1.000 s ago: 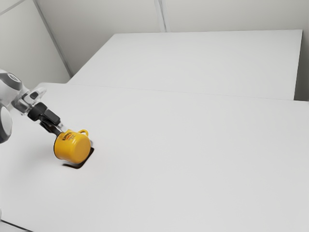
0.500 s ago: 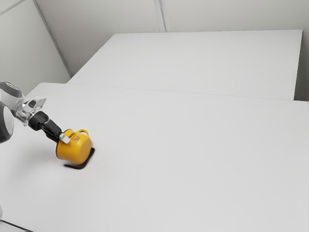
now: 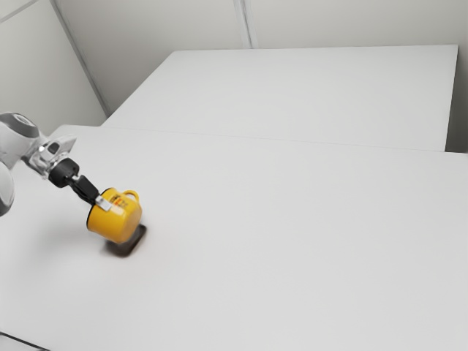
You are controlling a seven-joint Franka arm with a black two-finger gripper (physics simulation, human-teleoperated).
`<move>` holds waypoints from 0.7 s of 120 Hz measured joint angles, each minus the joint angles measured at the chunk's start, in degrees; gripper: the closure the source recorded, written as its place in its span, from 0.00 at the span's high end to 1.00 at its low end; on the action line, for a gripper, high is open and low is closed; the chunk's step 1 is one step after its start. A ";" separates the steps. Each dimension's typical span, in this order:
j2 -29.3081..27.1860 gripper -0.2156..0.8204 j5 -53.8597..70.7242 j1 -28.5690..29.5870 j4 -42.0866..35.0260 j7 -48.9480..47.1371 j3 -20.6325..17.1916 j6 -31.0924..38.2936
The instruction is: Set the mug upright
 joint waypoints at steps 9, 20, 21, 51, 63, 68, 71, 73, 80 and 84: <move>-2.90 0.04 3.16 -2.13 -0.07 0.11 -1.08 2.90; -5.74 0.04 7.32 -6.10 -1.41 0.25 -1.38 8.37; -6.07 0.04 7.75 -6.47 -1.62 0.27 -1.39 8.99; -14.04 0.03 21.21 -16.17 -11.44 0.68 -3.08 30.59; -15.81 0.03 24.85 -16.83 -14.78 0.80 -5.08 38.35; -16.86 0.04 26.49 -16.54 -16.57 0.83 -6.39 41.40; -17.31 0.04 27.34 -16.37 -17.60 0.83 -7.14 43.11; -17.51 0.04 27.83 -16.33 -18.20 0.83 -7.55 44.15; -18.07 0.04 29.32 -16.62 -19.91 0.83 -8.53 47.23; -18.55 0.04 29.97 -16.71 -20.83 0.81 -9.17 48.67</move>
